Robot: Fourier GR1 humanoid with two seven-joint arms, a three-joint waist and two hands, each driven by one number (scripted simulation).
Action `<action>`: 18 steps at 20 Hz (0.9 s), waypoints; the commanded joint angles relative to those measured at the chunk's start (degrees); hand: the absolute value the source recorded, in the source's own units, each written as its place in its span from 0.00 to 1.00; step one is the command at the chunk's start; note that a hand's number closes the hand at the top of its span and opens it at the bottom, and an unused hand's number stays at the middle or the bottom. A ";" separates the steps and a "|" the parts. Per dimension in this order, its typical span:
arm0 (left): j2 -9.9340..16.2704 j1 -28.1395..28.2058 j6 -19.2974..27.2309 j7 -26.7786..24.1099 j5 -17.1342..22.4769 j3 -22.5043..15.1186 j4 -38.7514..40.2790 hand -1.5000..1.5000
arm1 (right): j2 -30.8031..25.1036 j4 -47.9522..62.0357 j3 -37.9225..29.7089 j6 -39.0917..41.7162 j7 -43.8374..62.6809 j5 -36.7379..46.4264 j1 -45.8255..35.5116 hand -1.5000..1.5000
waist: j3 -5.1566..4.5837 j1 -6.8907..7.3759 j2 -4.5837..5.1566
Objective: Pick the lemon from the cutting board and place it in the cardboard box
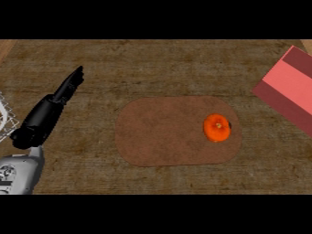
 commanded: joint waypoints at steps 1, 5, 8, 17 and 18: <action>-1.20 0.00 1.15 0.76 -1.49 -1.08 -0.48 0.50 | -3.76 8.65 3.69 3.18 -4.29 3.38 -1.52 1.00 | 0.01 0.21 -0.01; -0.47 -0.09 -0.30 -1.41 -0.62 -0.08 1.82 0.50 | -7.23 18.31 4.40 5.27 -9.83 4.79 -3.50 0.00 | 0.04 0.53 0.20; -1.24 -1.53 -0.09 0.55 -0.43 -0.23 1.37 0.50 | -7.56 22.82 4.57 6.03 -16.94 4.24 -5.85 0.00 | 0.10 0.85 0.31; -1.14 -0.46 -0.21 -0.43 -0.61 -0.10 1.50 0.50 | -3.66 28.20 -17.23 6.81 -22.47 -17.54 -12.33 0.00 | 0.29 0.06 -0.11; -1.25 -0.63 -0.07 0.26 -0.43 -0.01 0.80 0.50 | -4.53 30.05 -19.86 7.65 -22.63 -19.85 -11.47 0.00 | 0.33 -0.32 -0.14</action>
